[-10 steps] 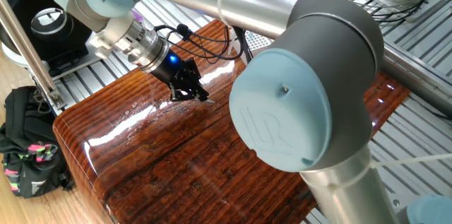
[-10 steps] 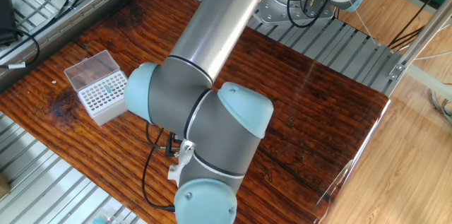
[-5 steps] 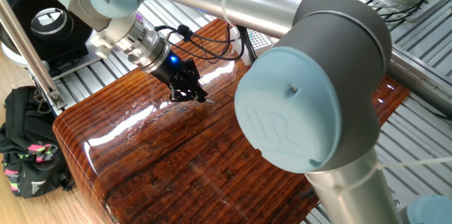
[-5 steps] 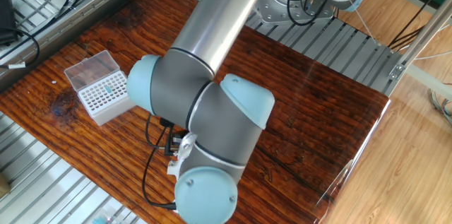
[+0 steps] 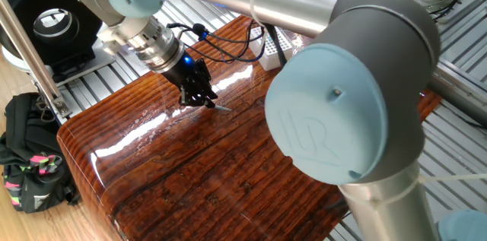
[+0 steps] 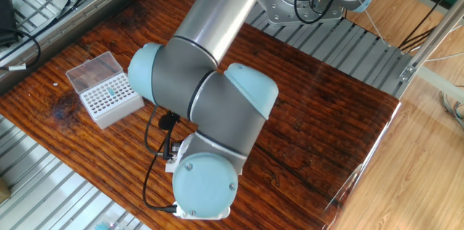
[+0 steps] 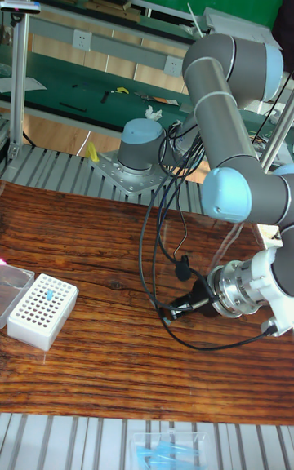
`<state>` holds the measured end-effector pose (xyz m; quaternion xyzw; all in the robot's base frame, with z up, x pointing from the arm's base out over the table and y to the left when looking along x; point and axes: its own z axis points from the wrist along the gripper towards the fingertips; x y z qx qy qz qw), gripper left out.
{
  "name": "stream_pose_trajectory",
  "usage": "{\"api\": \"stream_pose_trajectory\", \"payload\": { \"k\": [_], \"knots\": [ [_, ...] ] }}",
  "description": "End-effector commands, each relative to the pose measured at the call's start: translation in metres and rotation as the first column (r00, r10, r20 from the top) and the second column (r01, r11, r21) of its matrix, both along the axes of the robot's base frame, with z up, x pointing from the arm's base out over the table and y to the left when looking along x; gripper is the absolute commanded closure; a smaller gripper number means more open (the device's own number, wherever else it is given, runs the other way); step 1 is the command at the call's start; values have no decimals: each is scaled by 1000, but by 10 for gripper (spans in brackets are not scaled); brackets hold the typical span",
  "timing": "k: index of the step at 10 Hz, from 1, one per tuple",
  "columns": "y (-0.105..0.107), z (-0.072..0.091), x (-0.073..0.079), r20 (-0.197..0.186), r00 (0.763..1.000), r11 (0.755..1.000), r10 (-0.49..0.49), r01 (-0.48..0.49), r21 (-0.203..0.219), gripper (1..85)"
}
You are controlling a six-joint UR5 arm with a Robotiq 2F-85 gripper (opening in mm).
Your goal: Insert a medium pipette tip into the holder for medium pipette tips
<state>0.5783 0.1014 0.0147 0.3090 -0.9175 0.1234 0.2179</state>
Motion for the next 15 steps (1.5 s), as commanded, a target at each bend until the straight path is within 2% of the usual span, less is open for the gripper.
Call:
{"api": "stream_pose_trajectory", "payload": {
  "k": [1, 6, 8, 9, 12, 13, 15],
  "knots": [
    [5, -10, 9, 44, 999, 998, 3, -5, 60, 570],
    [11, -11, 4, 43, 999, 997, -8, 5, 79, 597],
    [11, -10, 4, 44, 999, 997, -12, 9, 74, 680],
    [8, -10, 3, 44, 999, 998, -11, 9, 59, 737],
    [13, -2, 2, 42, 999, 999, -25, 24, 30, 813],
    [17, -4, 0, 38, 999, 998, -30, 28, 52, 817],
    [12, 3, -7, 28, 999, 999, -25, 23, 49, 833]
  ]
}}
